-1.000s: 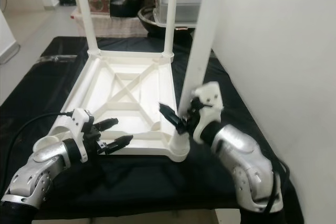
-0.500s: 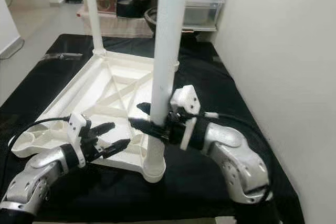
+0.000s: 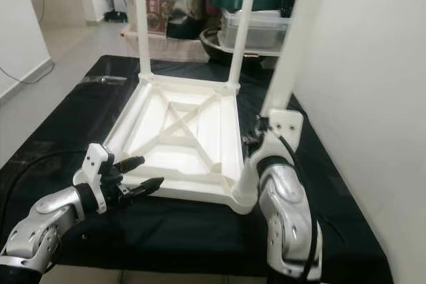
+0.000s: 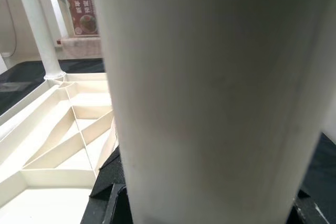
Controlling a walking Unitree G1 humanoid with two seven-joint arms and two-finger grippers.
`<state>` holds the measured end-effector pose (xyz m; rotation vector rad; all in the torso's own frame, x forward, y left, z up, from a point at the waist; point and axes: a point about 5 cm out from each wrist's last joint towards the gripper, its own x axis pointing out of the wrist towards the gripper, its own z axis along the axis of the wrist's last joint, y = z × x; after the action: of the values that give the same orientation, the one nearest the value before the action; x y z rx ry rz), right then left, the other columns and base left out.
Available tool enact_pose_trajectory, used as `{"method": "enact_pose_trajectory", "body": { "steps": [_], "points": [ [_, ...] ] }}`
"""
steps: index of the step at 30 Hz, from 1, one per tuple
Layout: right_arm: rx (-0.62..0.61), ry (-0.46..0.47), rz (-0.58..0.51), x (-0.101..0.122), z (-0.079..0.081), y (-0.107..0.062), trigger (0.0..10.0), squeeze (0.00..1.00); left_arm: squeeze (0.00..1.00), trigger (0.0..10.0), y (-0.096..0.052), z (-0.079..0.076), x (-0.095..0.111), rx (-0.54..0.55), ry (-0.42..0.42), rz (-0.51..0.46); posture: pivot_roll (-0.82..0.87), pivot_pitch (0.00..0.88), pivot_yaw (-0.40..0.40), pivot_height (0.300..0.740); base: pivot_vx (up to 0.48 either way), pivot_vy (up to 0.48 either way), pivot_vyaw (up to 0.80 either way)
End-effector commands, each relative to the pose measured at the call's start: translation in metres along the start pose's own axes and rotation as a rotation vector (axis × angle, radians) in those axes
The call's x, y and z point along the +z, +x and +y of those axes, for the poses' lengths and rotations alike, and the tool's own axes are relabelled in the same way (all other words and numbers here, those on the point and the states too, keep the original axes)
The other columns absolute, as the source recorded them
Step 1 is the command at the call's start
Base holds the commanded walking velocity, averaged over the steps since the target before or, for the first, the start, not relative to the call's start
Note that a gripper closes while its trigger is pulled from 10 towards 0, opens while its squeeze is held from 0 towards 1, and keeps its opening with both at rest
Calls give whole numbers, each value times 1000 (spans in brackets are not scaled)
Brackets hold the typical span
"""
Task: Building children table
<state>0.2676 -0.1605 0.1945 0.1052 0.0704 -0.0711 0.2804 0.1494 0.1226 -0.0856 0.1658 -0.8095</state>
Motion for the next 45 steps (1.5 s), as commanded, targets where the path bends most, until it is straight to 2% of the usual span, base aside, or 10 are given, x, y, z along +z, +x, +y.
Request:
{"method": "enact_pose_trajectory", "body": {
  "steps": [1,3,7,8,17,18,21,28,43,45],
  "points": [
    [2,16,166,-25,2,0,10000,0,0,10000,3,-5,-1,-26,-13,1,73,0,-64,740,0,0,0],
    [114,67,70,-9,11,6,10000,1000,0,10000,7,-5,0,-36,-9,1,65,0,-60,740,0,0,0],
    [311,80,12,6,16,12,10000,949,0,10000,9,-3,3,-36,-3,-4,73,0,-68,740,0,0,0],
    [590,50,-48,26,9,15,10000,0,0,10000,9,-1,5,-30,0,-10,75,0,-73,740,0,0,0],
    [1054,-115,-100,39,-5,2,9922,0,0,10000,5,-2,1,-12,-4,-9,98,0,-99,740,0,0,0],
    [1125,-140,-73,32,0,-2,3255,0,0,10000,5,-2,1,-10,-4,-10,103,0,-103,740,0,0,0],
    [1204,-160,-26,22,5,-6,0,0,0,10000,5,-2,1,-7,-5,-12,108,0,-105,740,0,0,0],
    [1257,-177,38,7,5,-7,0,0,0,10000,3,-2,1,-9,-5,-10,111,0,-100,740,0,0,0],
    [-102,-44,211,-54,-29,12,0,0,0,10000,7,-3,0,-36,-2,5,71,0,-64,740,0,0,0],
    [-37,-77,178,-46,-14,8,10000,0,0,10000,9,-2,0,-38,-2,7,59,0,-56,740,0,0,0]
  ]
}}
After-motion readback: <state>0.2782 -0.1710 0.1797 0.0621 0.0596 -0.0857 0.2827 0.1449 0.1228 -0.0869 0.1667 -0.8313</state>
